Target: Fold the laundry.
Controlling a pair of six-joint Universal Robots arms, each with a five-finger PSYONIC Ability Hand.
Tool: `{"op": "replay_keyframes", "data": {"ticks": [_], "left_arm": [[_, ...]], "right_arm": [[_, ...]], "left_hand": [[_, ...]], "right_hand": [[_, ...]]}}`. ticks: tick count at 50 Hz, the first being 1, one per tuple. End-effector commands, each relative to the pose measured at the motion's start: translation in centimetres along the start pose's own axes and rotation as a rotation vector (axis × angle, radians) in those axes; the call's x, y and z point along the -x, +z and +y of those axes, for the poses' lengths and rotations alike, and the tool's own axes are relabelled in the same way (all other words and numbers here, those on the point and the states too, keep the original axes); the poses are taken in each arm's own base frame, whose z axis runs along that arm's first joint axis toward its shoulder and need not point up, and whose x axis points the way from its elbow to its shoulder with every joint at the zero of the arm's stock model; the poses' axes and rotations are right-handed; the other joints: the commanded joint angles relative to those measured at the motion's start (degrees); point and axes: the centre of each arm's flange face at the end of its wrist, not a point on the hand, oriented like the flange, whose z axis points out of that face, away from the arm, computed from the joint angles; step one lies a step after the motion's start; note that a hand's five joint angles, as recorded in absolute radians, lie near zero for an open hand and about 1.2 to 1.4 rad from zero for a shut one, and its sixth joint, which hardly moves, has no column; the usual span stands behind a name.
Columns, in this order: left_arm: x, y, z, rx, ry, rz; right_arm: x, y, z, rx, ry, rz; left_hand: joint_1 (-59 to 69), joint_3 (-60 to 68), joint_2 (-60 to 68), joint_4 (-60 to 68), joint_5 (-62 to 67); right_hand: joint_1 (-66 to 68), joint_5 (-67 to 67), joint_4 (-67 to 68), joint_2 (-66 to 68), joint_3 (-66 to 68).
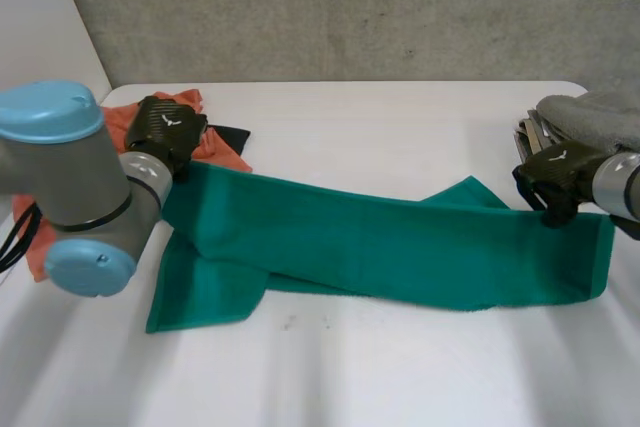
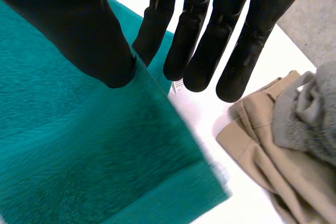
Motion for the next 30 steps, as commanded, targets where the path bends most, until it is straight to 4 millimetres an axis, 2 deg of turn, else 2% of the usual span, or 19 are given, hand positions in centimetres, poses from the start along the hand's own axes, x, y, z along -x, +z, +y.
{"op": "replay_keyframes", "data": {"ticks": [1, 5, 9, 10, 13, 14, 15, 16, 19, 20, 22, 24, 27, 30], "left_arm": [[-0.1, 3.8, -0.4, -0.080, 0.004, -0.056], [0.9, 5.9, -1.9, -0.192, 0.007, -0.136], [3.0, 7.4, -5.3, -0.368, 0.003, -0.252], [4.2, 7.7, -7.1, -0.456, -0.004, -0.312], [6.0, 7.7, -9.9, -0.576, -0.016, -0.395], [7.0, 7.4, -11.5, -0.642, -0.023, -0.436], [7.4, 7.2, -12.3, -0.674, -0.028, -0.455], [8.2, 6.8, -13.3, -0.707, -0.034, -0.480], [10.5, 5.0, -16.4, -0.811, -0.053, -0.549], [11.2, 4.1, -17.4, -0.849, -0.069, -0.570], [11.8, 3.1, -18.3, -0.884, -0.109, -0.572], [11.9, 2.5, -18.5, -0.893, -0.130, -0.560], [11.9, 1.8, -17.5, -0.866, -0.152, -0.529], [10.8, 1.6, -15.5, -0.806, -0.151, -0.484]], "right_arm": [[-1.6, 3.2, -0.2, -0.091, 0.065, 0.067], [-3.3, 3.9, -2.0, -0.209, 0.024, 0.161], [-5.4, 3.9, -5.3, -0.402, 0.002, 0.292], [-6.4, 3.6, -6.9, -0.494, 0.015, 0.345], [-8.2, 1.8, -9.7, -0.644, 0.039, 0.434], [-9.2, 0.3, -11.4, -0.730, 0.050, 0.484], [-9.6, -0.4, -12.1, -0.770, 0.052, 0.505], [-10.3, -1.7, -13.3, -0.832, 0.056, 0.542], [-11.1, -3.5, -14.9, -0.909, 0.044, 0.592], [-11.6, -5.1, -16.0, -0.962, 0.039, 0.624], [-11.8, -7.4, -17.3, -1.018, 0.022, 0.654], [-11.8, -8.2, -17.6, -1.031, 0.019, 0.658], [-11.5, -8.2, -17.3, -1.019, 0.026, 0.645], [-10.7, -6.9, -15.8, -0.946, 0.053, 0.597]], "left_hand": [[13.8, 11.4, 11.2, 11.0, 13.8], [13.8, 11.4, 11.2, 11.0, 13.8], [13.8, 11.4, 11.2, 11.0, 13.8], [13.8, 11.4, 11.2, 11.0, 13.8], [13.8, 11.4, 11.2, 11.0, 13.8], [13.8, 11.4, 11.2, 11.0, 13.8], [13.8, 11.4, 11.2, 11.0, 13.8], [13.8, 11.4, 11.2, 11.0, 13.8], [13.8, 11.4, 11.2, 11.0, 13.8], [13.8, 11.4, 11.2, 11.0, 13.8], [13.8, 11.4, 11.2, 11.0, 13.8], [13.8, 11.4, 11.2, 11.0, 13.8], [13.8, 11.4, 11.2, 11.0, 13.8], [13.8, 11.4, 11.2, 11.0, 13.8]], "right_hand": [[22.4, 12.8, 11.8, 12.2, 12.1], [22.4, 12.8, 11.8, 12.2, 12.1], [22.4, 12.8, 11.8, 12.2, 12.1], [22.4, 12.8, 11.8, 12.2, 12.1], [22.4, 12.8, 11.8, 12.2, 12.1], [22.4, 12.8, 11.8, 12.2, 12.1], [22.4, 12.8, 11.8, 12.2, 12.1], [22.4, 12.8, 11.8, 12.2, 12.1], [22.4, 12.8, 11.8, 12.2, 12.1], [22.4, 12.8, 11.8, 12.2, 12.1], [22.4, 12.8, 11.8, 12.2, 12.1], [22.4, 12.8, 11.8, 12.2, 12.1], [22.4, 12.8, 11.8, 12.2, 12.1], [22.4, 12.8, 11.8, 12.2, 12.1]]}}
